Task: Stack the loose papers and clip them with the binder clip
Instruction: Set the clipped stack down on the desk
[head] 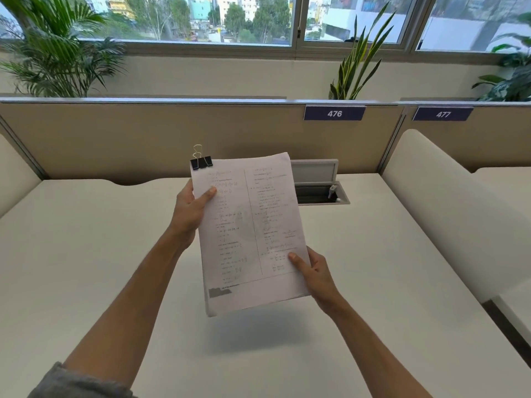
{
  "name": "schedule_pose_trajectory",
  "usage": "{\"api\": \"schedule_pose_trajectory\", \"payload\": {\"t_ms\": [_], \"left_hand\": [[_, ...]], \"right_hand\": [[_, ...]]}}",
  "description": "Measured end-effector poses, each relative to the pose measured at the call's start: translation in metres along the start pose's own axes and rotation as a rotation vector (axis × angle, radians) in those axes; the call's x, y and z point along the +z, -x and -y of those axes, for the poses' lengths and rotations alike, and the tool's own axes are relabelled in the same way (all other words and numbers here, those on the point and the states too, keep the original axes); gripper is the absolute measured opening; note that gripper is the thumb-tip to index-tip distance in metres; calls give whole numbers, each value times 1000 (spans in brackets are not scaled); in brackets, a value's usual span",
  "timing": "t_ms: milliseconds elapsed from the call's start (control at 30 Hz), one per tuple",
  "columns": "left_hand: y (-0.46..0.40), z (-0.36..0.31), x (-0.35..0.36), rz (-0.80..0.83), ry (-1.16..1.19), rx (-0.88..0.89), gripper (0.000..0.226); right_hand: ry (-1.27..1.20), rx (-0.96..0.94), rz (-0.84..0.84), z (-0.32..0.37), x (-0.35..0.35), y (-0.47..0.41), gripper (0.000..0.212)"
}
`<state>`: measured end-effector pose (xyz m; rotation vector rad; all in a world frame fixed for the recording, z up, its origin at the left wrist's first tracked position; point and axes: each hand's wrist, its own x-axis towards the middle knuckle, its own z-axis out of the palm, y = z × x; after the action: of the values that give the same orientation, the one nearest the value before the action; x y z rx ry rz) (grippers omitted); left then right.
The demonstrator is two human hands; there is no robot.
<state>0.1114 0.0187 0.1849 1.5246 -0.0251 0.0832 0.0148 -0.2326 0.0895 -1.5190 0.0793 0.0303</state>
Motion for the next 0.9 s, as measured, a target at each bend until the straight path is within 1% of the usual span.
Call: {"api": "schedule_pose_trajectory", "payload": {"t_ms": [133, 200, 267, 433, 500, 600, 733, 800, 900], "left_hand": [[13, 15, -5, 59, -70, -52, 34], [27, 28, -8, 82, -61, -128, 33], [46, 43, -12, 105, 31, -219, 36], [94, 74, -18, 128, 230, -385, 57], [106, 83, -16, 132, 325, -418, 51], [107, 85, -8, 89, 393, -440, 43], [87, 82, -3, -43, 426, -440, 31], [73, 85, -9, -105, 406, -433, 36], [59, 93, -19, -144, 368, -414, 45]], "right_hand": [[-13, -7, -48, 0, 5, -4, 23], [-25, -11, -62, 2, 7, -8, 22], [-48, -20, -93, 3, 11, -14, 20], [-72, 14, -186, -1, 32, -34, 20], [-63, 17, -208, -3, 47, -42, 22], [-47, 15, -226, -3, 70, -49, 22], [-12, 16, -210, -7, 98, -59, 21], [30, 6, -185, -8, 107, -66, 20], [158, 4, -85, -3, 115, -80, 27]]}}
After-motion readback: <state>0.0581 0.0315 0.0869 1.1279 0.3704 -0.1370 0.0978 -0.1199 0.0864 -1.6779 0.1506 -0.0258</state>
